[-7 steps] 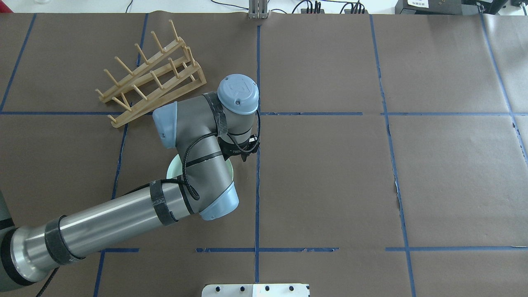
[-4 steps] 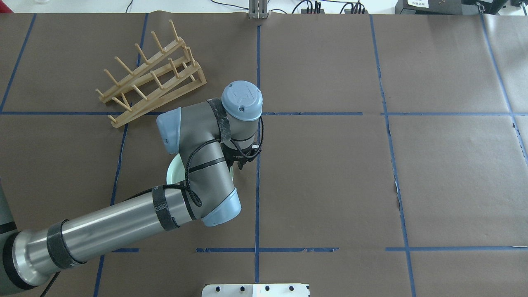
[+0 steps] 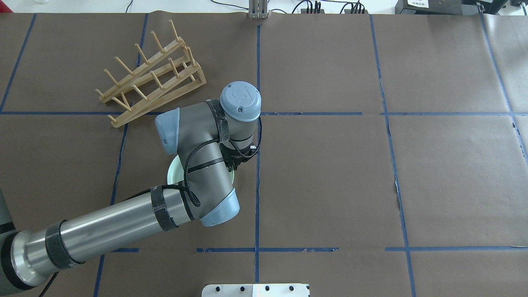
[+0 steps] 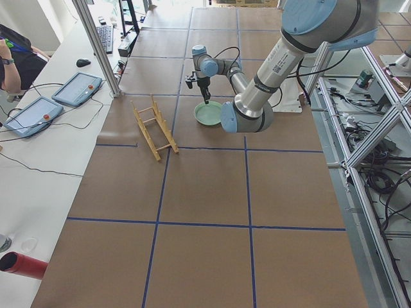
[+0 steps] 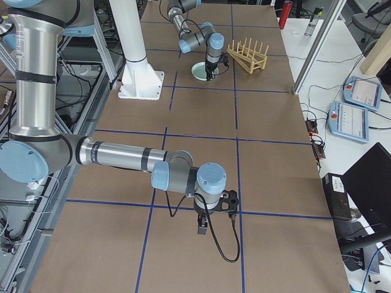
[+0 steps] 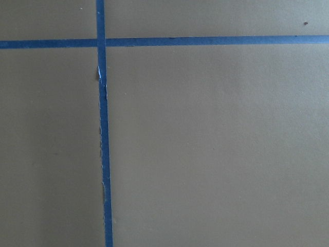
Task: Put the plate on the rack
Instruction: 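Lower the left gripper onto the green plate rim and close on it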
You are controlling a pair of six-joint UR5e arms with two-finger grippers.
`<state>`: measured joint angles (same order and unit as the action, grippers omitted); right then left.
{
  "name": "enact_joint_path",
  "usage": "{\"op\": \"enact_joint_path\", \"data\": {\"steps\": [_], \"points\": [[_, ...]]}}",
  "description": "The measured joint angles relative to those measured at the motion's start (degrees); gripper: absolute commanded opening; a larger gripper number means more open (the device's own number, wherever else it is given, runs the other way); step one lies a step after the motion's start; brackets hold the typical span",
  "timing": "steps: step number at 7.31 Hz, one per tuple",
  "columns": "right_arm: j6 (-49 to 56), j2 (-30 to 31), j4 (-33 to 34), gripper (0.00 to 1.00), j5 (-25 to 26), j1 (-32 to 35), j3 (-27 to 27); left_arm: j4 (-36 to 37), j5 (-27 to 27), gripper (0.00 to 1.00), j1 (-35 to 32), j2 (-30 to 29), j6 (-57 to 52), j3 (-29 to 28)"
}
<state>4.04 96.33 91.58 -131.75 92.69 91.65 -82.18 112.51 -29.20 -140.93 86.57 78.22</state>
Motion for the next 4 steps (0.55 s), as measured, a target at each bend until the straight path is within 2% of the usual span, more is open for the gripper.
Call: {"op": "enact_joint_path", "data": {"steps": [1, 2, 4], "points": [[0.0, 0.0, 0.0, 1.0, 0.0, 0.02, 0.0, 0.0, -0.14, 0.14, -0.08, 0.07, -0.02, 0.0], [0.0, 0.0, 0.0, 1.0, 0.0, 0.03, 0.01, 0.0, -0.22, 0.02, -0.17, 0.2, -0.06, 0.0], [0.0, 0.0, 0.0, 1.0, 0.0, -0.02, 0.02, -0.54, -0.2, 0.0, -0.29, 0.74, -0.12, 0.19]]}}
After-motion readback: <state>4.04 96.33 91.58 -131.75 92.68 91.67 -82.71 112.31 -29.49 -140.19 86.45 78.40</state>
